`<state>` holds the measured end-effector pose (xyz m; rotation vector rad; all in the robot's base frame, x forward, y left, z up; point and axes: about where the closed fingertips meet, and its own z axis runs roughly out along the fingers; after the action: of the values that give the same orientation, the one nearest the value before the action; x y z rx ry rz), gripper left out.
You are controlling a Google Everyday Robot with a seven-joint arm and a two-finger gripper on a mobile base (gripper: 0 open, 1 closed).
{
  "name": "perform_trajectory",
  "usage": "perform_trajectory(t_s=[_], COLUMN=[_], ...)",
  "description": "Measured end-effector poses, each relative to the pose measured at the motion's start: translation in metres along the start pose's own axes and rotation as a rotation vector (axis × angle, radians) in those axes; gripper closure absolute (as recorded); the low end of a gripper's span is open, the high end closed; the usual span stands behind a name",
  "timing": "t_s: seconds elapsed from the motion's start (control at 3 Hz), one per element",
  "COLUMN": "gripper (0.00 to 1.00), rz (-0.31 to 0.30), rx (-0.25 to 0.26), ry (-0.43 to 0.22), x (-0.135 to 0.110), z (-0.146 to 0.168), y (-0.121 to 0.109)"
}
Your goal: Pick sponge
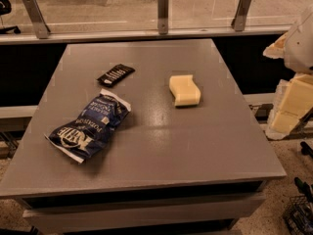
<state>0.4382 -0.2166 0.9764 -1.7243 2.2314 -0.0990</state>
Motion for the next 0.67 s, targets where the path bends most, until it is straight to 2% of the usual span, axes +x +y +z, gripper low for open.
perform_trajectory(t_s=[0.33, 0.67], gripper=[0.0, 0.0], rz=[-0.002, -0.033], rx=[0.003, 0.002], ry=[0.0, 0.02], x=[-0.001, -0.016], z=[0.0, 0.003], y=[0.0, -0.001])
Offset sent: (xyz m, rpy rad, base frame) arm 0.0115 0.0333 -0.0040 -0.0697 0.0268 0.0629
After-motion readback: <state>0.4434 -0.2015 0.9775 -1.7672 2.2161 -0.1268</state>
